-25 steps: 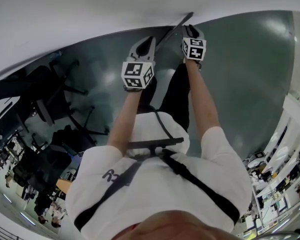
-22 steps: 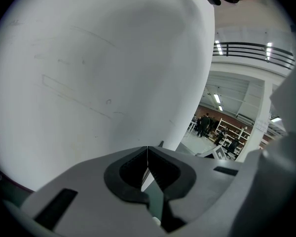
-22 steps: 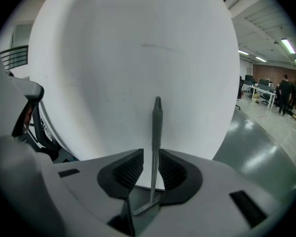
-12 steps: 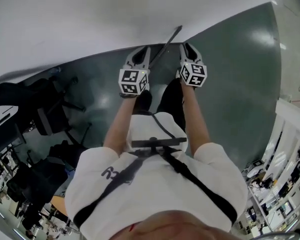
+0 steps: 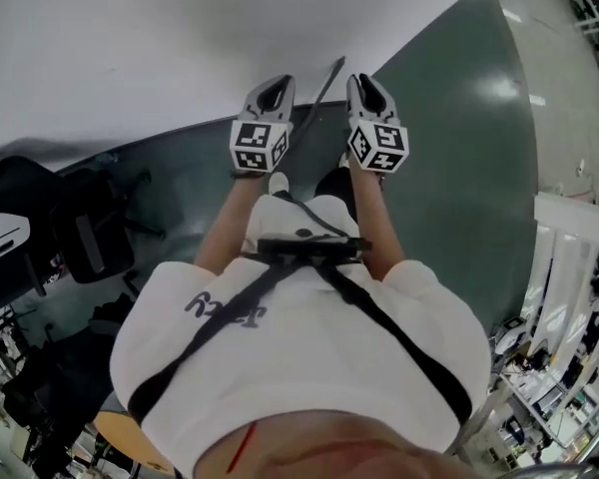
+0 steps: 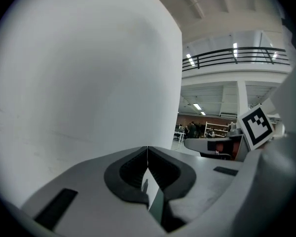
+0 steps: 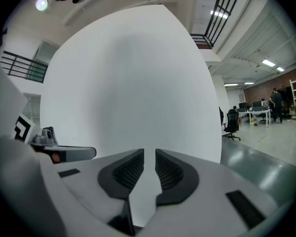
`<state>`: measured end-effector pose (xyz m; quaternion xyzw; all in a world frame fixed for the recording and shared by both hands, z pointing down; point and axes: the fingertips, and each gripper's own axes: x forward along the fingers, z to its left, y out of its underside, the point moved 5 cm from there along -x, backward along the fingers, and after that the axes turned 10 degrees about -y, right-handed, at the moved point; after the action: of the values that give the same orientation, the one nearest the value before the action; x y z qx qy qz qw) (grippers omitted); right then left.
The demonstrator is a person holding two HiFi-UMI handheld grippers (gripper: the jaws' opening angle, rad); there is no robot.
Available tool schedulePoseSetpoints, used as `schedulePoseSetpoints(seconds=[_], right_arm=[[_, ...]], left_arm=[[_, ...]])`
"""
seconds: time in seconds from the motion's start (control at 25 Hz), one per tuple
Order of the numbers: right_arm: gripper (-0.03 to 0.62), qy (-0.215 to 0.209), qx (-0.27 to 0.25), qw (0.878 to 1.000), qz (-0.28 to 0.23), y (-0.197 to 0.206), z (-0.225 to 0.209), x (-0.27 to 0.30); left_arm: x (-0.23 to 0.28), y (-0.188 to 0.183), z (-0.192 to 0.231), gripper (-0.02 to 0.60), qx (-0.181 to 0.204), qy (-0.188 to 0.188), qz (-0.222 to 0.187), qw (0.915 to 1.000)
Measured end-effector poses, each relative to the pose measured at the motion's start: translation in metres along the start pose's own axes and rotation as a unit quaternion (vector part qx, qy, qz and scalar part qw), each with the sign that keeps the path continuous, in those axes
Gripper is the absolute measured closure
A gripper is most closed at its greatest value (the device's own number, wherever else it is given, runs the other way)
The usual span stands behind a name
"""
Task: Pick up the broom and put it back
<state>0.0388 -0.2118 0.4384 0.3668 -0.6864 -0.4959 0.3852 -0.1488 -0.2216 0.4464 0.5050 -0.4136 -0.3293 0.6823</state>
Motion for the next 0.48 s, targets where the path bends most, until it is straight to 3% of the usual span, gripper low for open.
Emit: schedulePoseSetpoints(seconds=[0.2,0.32,0.4,0.48], right_arm=[[0.516,-0.017,-0.03,0.998,-0.054,-0.088,0.002,-0.033],[0.517,-0.042,-0.047,0.995,-0.079,-0.114,0.016,-0.043],[0.588,-0.057,-0.049,0.993,-0.088,-0.13,0.009,-0.059],[0.588,-0.067,-0.044,0.993,-0.084,-0.131,0.006,-0.064]], left_arm=[[-0.009,-0.073,-0.053,0.569,0.014,0.007,-0.06,0.9981],[-0.022,-0.094,-0.068,0.569,0.023,0.001,-0.088,0.9959],[-0.025,-0.109,-0.095,0.569,0.033,-0.005,-0.097,0.9947],[-0.027,-0.112,-0.109,0.569,0.041,-0.011,-0.098,0.9943]])
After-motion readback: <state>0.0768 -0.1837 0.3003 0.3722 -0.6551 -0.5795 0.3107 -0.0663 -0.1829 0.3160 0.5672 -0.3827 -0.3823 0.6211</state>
